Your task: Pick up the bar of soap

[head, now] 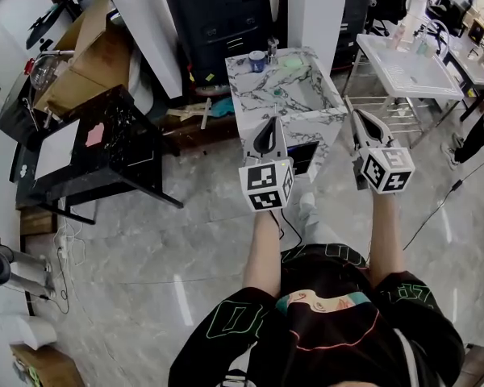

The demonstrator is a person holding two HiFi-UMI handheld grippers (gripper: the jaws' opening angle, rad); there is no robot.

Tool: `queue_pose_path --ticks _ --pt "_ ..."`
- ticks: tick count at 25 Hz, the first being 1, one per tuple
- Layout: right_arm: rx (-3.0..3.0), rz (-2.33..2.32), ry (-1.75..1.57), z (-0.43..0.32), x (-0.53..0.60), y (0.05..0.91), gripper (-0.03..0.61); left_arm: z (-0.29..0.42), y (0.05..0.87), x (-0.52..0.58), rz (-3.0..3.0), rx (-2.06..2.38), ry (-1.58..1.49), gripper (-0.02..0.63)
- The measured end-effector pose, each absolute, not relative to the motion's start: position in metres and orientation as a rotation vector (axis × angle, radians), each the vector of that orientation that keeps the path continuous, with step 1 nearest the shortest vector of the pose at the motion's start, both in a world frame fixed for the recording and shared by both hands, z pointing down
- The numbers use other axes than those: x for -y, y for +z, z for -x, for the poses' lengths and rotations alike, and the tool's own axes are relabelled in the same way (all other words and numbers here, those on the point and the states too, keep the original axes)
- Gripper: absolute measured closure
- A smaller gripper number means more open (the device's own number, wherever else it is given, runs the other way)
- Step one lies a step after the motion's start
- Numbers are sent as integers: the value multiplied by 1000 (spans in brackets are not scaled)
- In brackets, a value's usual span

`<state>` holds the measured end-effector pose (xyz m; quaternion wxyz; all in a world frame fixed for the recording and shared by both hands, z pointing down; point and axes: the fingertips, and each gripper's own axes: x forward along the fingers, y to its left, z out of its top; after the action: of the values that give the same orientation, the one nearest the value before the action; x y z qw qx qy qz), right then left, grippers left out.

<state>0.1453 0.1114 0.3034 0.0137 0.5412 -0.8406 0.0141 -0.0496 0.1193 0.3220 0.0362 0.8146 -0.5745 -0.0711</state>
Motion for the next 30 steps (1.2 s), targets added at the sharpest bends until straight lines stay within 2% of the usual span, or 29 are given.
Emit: queue_pose_path --ticks 17,30 --pt "2590 -1719 278 -205 37 360 574 -5 383 23 -2434 1727 -22 606" --pt "2574 -1673 583 -237 180 433 573 -39 446 156 -2335 1702 265 606"
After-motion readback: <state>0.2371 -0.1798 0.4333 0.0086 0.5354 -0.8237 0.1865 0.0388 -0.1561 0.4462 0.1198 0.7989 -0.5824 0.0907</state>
